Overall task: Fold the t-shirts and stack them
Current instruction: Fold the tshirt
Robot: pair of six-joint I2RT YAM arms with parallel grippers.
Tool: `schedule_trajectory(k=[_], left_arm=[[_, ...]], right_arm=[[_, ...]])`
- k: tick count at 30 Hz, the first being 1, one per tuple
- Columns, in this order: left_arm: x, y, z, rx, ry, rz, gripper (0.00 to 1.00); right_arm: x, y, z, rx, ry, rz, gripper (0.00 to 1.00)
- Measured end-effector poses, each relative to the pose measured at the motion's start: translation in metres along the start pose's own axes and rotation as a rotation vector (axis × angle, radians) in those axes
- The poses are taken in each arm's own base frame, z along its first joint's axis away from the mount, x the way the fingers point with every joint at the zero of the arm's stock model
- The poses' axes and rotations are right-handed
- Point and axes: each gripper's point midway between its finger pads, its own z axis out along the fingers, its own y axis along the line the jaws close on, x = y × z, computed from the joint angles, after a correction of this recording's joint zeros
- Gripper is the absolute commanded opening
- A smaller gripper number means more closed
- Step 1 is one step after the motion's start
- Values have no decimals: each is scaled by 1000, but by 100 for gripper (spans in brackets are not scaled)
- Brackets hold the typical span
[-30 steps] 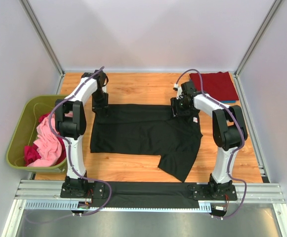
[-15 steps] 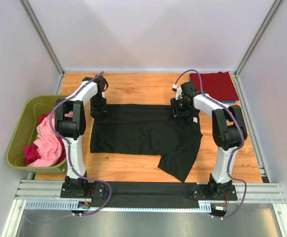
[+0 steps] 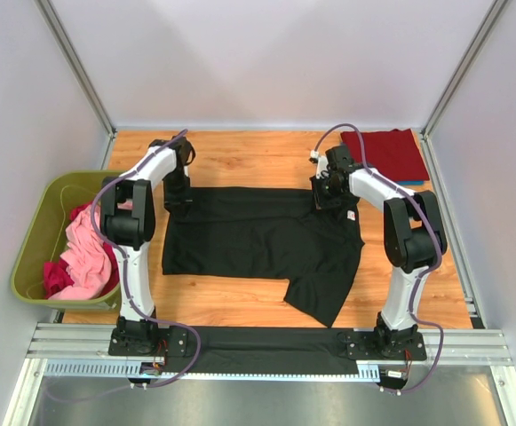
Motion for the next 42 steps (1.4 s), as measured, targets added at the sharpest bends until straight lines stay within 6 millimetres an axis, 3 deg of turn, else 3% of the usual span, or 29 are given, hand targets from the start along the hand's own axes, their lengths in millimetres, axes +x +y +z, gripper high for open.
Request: schedule_trajectory(k=[3,4,5,7,12,18,25,37,39,41,42], left_arm=[[0,1,2,-7,4,-4,33],[0,1,3,-11,4,-6,26],[0,2,3,-15,6,-9,10],[0,4,4,-33,9,-12,0],[-7,12,6,-87,3,-6,0],[-23,22,-6,-147,-56,-10,0],[-23,26,-6,-169,-57,-8,0],[-38,37,-12,-248,-78,-8,0],[-35,38,-8,-258,-58,-3,0],[-32,38,-2,-264,-37,4,19],[-30,38,-1,-266,-28,8,27]], right_arm=[[-2,5,-3,-4,-10,-10,0],[-3,6,-4,-6,-12,-13,0],[-3,9,-4,-8,-12,-16,0],[-1,15,-4,-14,-8,-19,0],[8,29,-4,-21,25,-11,0],[25,41,-8,3,88,26,0],[50,49,-7,49,125,56,0],[49,93,-4,36,87,196,0],[54,99,1,42,84,222,6],[61,102,6,52,90,254,22],[65,101,8,61,95,273,25]])
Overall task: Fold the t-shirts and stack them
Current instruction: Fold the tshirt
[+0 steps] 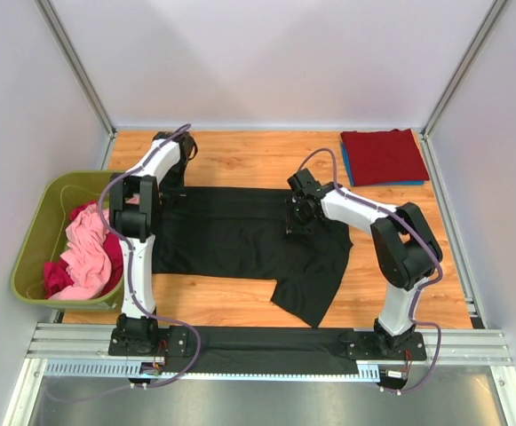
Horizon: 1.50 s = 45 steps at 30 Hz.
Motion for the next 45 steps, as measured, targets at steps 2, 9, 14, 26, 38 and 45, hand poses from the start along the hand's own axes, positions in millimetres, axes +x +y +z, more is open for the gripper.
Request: schedule_trajectory(k=[2,9,14,26,38,45], left_arm=[[1,0,-1,4,10,2,35],[-28,-8,-49,92,-123,-32,50],[-14,-52,-109,250,-237,31,49],[83,-229,-166,844,-139,177,49],[115,-299,-162,1018,-45,210,50],[127,-304,-148,994,-9,223,50]], right_arm=[[1,-5,0,23,-7,27,33],[-23,-13,-51,45,-138,80,39],[-24,-43,-69,136,-177,156,36],[8,-112,-61,331,-99,344,36],[22,-121,-39,338,-63,414,35],[21,-117,-32,308,-67,433,32]])
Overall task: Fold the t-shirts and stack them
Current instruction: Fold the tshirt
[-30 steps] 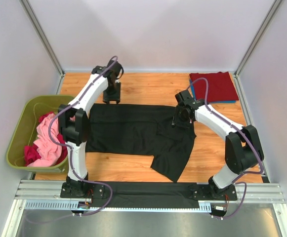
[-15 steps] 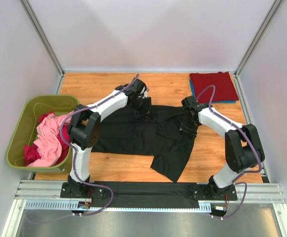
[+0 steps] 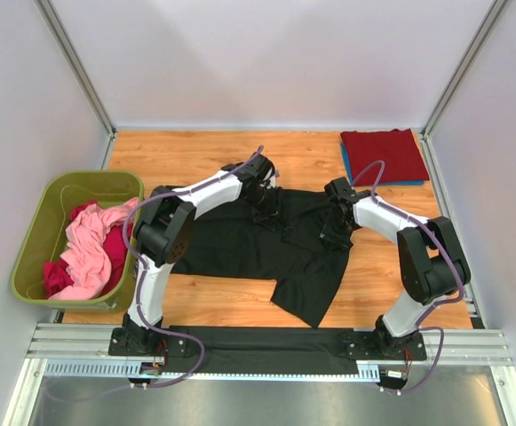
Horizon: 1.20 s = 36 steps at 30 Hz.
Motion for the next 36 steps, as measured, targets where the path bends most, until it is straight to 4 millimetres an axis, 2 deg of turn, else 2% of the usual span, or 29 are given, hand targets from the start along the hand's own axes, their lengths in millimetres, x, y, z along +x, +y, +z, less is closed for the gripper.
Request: schedule_trajectory(k=[6,15,22,25,26,29,36], left_arm=[[6,3,8,-6,17,1,50],[17,3,20,-23,46,8,46],[20,5,24,-31,58,-8,34],[21,5,25,-29,66,-19,20],[21,5,25,-28,68,-23,12],[23,5,26,-24,75,-34,0],[25,2,21,-34,91,-46,0]], right_arm=[[3,0,6,0,14,19,26],[2,1,7,-2,10,38,0],[3,1,7,-5,9,40,0],[3,2,7,-10,10,40,0],[3,2,7,-11,10,40,0],[3,3,5,-17,10,41,0],[0,8,-4,-50,-9,46,0]])
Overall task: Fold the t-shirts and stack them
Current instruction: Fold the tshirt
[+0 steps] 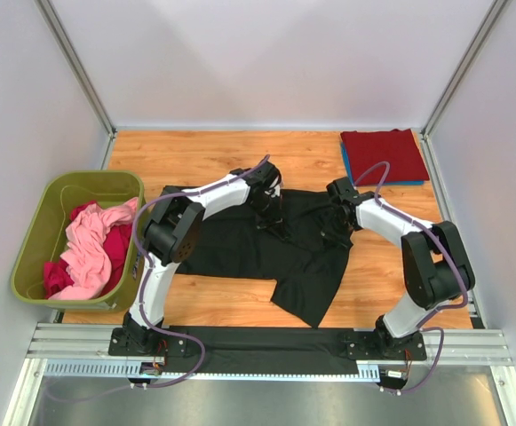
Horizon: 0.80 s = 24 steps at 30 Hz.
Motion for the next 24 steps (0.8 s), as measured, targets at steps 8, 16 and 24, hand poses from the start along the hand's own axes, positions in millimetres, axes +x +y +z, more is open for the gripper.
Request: schedule_trajectory(k=[8,16,24], left_arm=[[-9,-6,-14,-38,-28,3,0],[-6,5,-22,-113,-20,4,23],[-4,8,-18,-111,-19,6,40]], right_arm=[[0,9,-12,-51,-2,15,0],[0,15,-23,-91,-11,32,0],[1,16,-23,-99,-9,30,0]])
